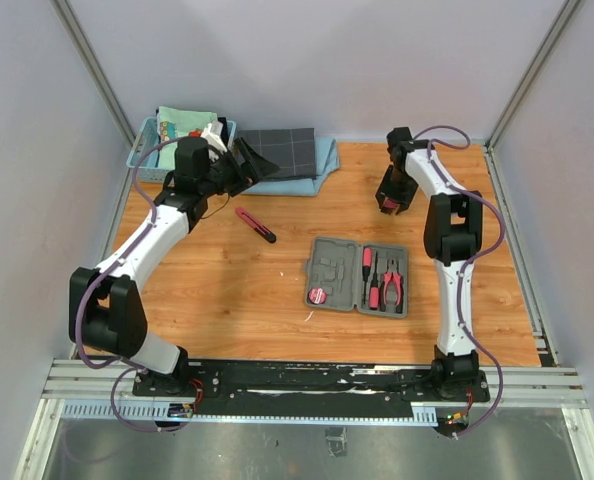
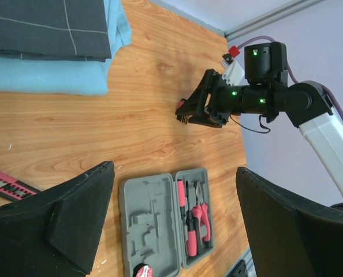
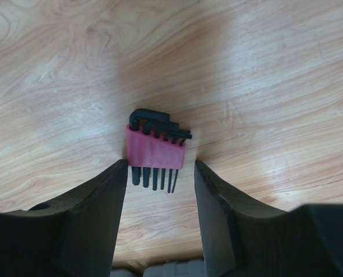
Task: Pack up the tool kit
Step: Pick up the tool from the center of the board.
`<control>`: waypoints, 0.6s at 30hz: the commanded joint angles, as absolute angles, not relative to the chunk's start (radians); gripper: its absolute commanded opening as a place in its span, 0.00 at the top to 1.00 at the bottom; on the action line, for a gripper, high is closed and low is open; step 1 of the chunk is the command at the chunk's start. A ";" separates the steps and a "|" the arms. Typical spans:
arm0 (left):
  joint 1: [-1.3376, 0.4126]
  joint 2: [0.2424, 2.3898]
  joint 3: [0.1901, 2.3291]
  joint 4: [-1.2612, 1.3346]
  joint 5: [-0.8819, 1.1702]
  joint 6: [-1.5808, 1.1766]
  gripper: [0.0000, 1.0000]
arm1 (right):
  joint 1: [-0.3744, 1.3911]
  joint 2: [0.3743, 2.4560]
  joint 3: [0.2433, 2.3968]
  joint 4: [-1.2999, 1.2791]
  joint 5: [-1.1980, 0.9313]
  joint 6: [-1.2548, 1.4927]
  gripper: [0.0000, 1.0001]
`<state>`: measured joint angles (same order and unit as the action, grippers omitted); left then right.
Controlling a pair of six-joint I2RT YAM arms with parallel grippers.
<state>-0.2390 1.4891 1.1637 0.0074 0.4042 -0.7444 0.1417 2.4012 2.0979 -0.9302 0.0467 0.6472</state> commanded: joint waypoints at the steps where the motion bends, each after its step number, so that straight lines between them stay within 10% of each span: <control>1: -0.245 1.446 1.155 0.040 0.412 -0.740 0.10 | 0.180 2.465 2.139 -0.965 0.077 0.695 0.50; 18: -0.245 1.442 1.149 0.037 0.408 -0.735 0.10 | 0.165 2.534 2.245 -0.999 0.152 0.603 0.39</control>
